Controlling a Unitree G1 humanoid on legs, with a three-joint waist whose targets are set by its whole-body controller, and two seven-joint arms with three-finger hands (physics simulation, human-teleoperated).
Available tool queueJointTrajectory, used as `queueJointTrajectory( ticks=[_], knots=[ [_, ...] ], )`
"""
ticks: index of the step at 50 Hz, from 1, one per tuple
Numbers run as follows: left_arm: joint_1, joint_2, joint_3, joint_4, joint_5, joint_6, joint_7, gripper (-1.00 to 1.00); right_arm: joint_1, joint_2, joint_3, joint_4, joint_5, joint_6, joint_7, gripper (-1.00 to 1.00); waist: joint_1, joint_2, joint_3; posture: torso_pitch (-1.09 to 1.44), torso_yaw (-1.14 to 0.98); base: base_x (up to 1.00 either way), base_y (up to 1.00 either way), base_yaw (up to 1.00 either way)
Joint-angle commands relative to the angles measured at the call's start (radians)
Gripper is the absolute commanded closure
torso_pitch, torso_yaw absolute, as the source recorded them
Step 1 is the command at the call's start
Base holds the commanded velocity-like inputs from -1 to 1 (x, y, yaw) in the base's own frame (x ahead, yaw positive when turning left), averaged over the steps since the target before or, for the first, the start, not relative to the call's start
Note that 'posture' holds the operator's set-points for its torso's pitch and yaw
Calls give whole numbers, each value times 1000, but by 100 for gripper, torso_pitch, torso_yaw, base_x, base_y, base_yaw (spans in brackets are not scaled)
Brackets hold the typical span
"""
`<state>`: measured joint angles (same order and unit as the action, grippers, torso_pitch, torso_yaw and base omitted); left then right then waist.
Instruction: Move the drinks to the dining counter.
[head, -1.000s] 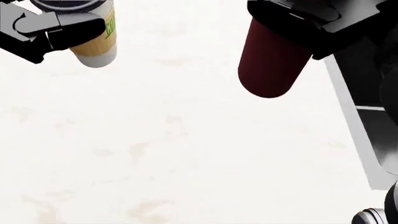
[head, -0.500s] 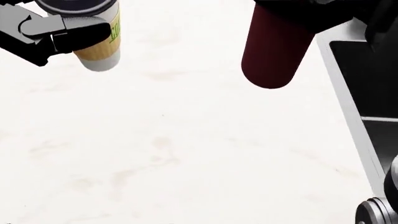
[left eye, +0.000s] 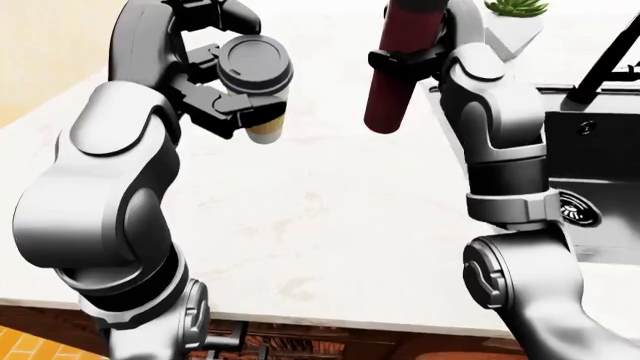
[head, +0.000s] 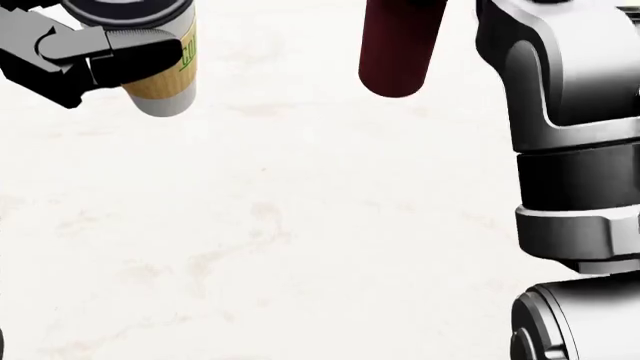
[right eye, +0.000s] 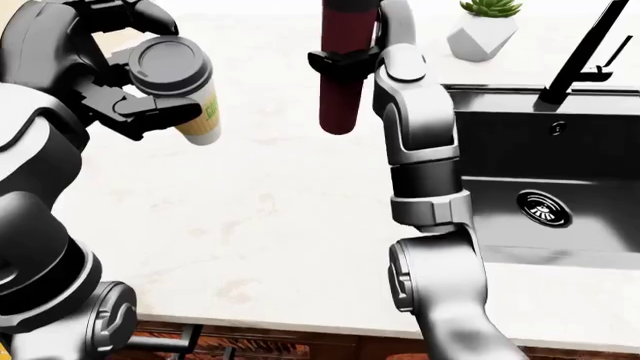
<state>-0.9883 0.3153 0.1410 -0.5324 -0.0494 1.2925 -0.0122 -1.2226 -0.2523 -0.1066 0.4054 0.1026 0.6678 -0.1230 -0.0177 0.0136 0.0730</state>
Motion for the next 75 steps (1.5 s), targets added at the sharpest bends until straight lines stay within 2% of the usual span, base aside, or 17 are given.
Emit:
queueJointTrajectory(
  ticks=[1,11,19,24,26,27,44,45,48,53,60,67,75],
  knots=[
    [-33,12,13,-16,6,-30,-1,100,-59,-4,-8,23,-6,-132,-4,100,1,1,-35,0,0,0,0,0],
    [-18,7,15,-4,6,-52,-2,100,-137,21,21,349,-82,-334,12,100,7,0,-42,0,0,0,0,0],
    [-3,3,20,0,1,-67,2,100,-185,41,7,557,-100,-485,-19,100,11,-1,-46,0,0,0,0,0],
    [3,7,25,7,-5,-78,3,100,-196,45,6,573,-96,-471,-24,100,12,-3,-48,0,0,0,0,0],
    [-3,9,26,13,-8,-80,3,100,-206,48,-10,584,-76,-437,-43,100,13,-3,-49,0,0,0,0,0],
    [-5,11,25,13,-8,-79,4,100,-205,46,2,588,-87,-432,-47,100,13,-3,-49,0,0,0,0,0],
    [-1,8,21,6,-13,-76,15,100,-194,35,2,596,-81,-423,-56,100,15,-7,-48,0,0,0,0,0],
    [-2,8,21,6,-13,-75,16,100,-192,35,2,598,-82,-426,-56,85,15,-7,-47,0,0,0,0,0],
    [-5,11,22,8,-14,-74,15,100,-189,33,2,599,-84,-429,-55,73,14,-7,-47,0,0,0,0,0],
    [-7,12,26,14,-16,-79,16,100,-180,35,7,602,-93,-434,-45,61,14,-8,-47,0,0,0,0,0],
    [-7,14,26,15,-20,-80,17,100,-169,34,4,606,-98,-442,-34,58,14,-8,-48,0,0,0,0,0],
    [-11,15,23,19,-21,-81,18,100,-167,30,2,611,-100,-447,-28,46,14,-8,-48,0,0,0,0,0],
    [-13,17,24,14,-23,-75,19,100,-158,29,3,613,-103,-454,-23,16,14,-8,-47,0,0,0,0,0]
  ],
)
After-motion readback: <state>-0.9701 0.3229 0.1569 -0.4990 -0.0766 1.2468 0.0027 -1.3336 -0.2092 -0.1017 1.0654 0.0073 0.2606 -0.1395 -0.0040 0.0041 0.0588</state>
